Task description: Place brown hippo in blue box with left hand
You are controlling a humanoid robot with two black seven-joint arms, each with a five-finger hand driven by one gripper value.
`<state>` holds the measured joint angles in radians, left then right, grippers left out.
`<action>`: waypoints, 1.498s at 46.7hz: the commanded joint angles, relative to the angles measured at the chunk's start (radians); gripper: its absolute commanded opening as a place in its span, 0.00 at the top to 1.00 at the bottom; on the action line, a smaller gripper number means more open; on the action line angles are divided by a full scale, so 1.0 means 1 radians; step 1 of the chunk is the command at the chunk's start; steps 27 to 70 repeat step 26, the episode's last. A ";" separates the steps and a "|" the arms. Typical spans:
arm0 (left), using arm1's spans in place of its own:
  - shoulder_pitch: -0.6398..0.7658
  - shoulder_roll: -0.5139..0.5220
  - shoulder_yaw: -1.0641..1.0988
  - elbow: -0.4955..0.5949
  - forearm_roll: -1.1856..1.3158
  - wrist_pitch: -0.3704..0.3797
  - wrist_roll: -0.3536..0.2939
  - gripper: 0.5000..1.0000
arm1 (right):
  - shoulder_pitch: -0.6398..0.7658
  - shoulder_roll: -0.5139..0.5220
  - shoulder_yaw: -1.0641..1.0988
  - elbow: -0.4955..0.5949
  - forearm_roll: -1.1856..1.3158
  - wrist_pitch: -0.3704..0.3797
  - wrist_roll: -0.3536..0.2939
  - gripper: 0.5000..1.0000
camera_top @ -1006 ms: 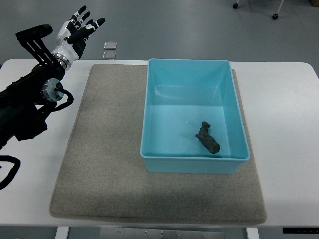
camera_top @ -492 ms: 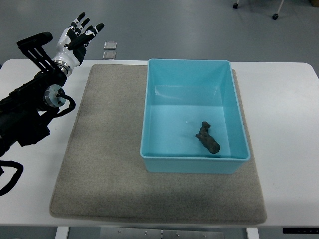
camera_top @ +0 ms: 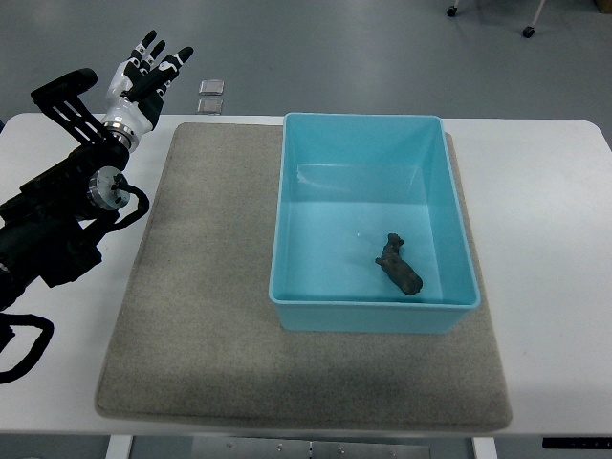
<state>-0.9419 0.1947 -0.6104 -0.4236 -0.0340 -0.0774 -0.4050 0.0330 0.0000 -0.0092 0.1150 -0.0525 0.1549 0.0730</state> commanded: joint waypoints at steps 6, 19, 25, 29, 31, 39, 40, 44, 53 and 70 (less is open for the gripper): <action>0.000 0.000 -0.003 0.000 -0.001 0.005 0.000 0.00 | -0.001 0.000 0.000 0.011 -0.004 0.011 -0.001 0.13; -0.001 -0.011 -0.014 -0.001 0.000 0.005 0.000 0.00 | -0.001 0.000 0.000 0.005 0.000 0.002 -0.001 0.13; -0.003 -0.012 -0.015 -0.001 0.000 0.005 0.000 0.00 | -0.001 0.000 0.000 0.006 -0.004 0.002 -0.001 0.13; -0.003 -0.012 -0.015 -0.001 0.000 0.005 0.000 0.00 | -0.001 0.000 0.000 0.006 -0.006 0.002 0.001 0.13; -0.003 -0.012 -0.015 -0.001 0.000 0.005 0.000 0.00 | -0.001 0.000 0.000 0.006 -0.006 0.002 0.001 0.13; -0.003 -0.012 -0.015 -0.001 0.000 0.005 0.000 0.00 | -0.001 0.000 0.000 0.006 -0.006 0.002 0.001 0.13; -0.003 -0.012 -0.015 -0.001 0.000 0.005 0.000 0.00 | -0.001 0.000 0.000 0.006 -0.006 0.002 0.001 0.13; -0.003 -0.012 -0.015 -0.001 0.000 0.005 0.000 0.00 | -0.001 0.000 0.000 0.006 -0.006 0.002 0.001 0.13; -0.003 -0.012 -0.015 -0.001 0.000 0.005 0.000 0.00 | -0.001 0.000 0.000 0.006 -0.006 0.002 0.001 0.13; -0.003 -0.012 -0.015 -0.001 0.000 0.005 0.000 0.00 | -0.001 0.000 0.000 0.006 -0.006 0.002 0.001 0.13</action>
